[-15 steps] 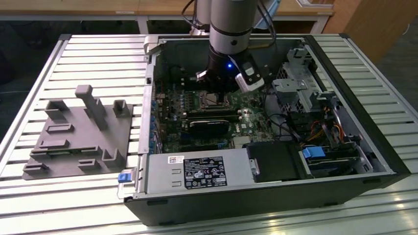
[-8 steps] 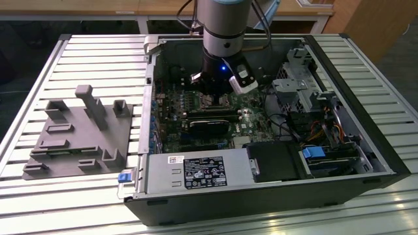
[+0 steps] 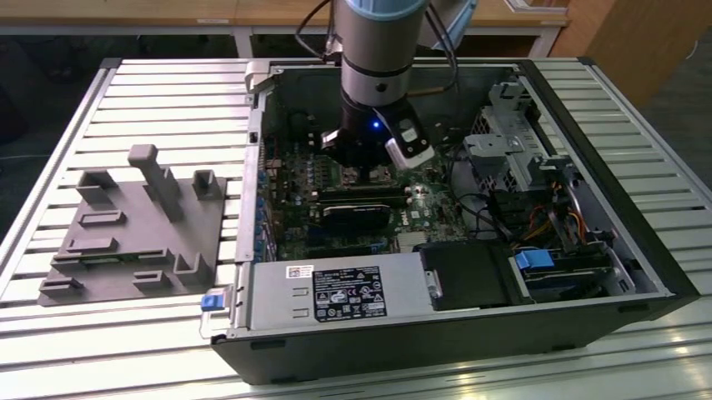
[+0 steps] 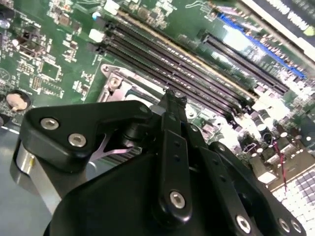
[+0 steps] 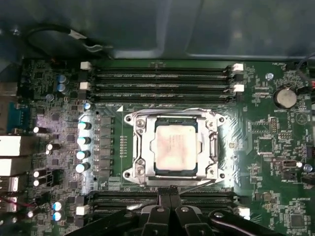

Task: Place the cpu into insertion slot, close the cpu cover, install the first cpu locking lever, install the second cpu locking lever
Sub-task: 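Install the second cpu locking lever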

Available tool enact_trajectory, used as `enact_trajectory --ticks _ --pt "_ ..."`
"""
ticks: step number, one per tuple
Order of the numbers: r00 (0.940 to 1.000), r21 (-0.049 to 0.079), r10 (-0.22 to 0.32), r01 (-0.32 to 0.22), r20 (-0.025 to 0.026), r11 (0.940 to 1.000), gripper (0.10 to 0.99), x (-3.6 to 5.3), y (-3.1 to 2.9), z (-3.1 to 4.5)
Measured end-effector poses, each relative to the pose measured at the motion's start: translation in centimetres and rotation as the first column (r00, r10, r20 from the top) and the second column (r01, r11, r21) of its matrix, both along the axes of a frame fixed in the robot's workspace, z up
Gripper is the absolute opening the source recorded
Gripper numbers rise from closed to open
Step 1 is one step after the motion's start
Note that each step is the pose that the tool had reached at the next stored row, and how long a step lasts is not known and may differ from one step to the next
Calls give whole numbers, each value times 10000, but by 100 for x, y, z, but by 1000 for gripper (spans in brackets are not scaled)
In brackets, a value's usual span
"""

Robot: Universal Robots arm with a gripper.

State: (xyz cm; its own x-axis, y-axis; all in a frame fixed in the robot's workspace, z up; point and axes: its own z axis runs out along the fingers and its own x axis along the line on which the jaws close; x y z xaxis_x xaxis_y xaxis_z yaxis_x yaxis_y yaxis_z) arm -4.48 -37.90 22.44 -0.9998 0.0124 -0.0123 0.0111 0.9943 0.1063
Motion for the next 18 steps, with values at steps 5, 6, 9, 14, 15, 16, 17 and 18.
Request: enact_trajectory --ticks 5,6,9,14,15,16,17,18 --pt "10000 107 1 -1 1 9999 106 -87 -34 -7" --pt "10000 129 0 0 0 9999 106 -111 -35 -8" --pt "10000 186 1 -1 1 9998 106 -132 -38 -20" --pt "10000 266 0 0 0 9996 106 -134 -41 -86" --pt "10000 310 2 -1 -1 9995 106 -138 -51 -93" --pt "10000 384 1 -1 0 9993 106 -143 -68 -98" --pt "10000 442 0 0 0 9990 106 -149 -81 -100" --pt "10000 508 0 0 0 9987 106 -157 -95 -101"
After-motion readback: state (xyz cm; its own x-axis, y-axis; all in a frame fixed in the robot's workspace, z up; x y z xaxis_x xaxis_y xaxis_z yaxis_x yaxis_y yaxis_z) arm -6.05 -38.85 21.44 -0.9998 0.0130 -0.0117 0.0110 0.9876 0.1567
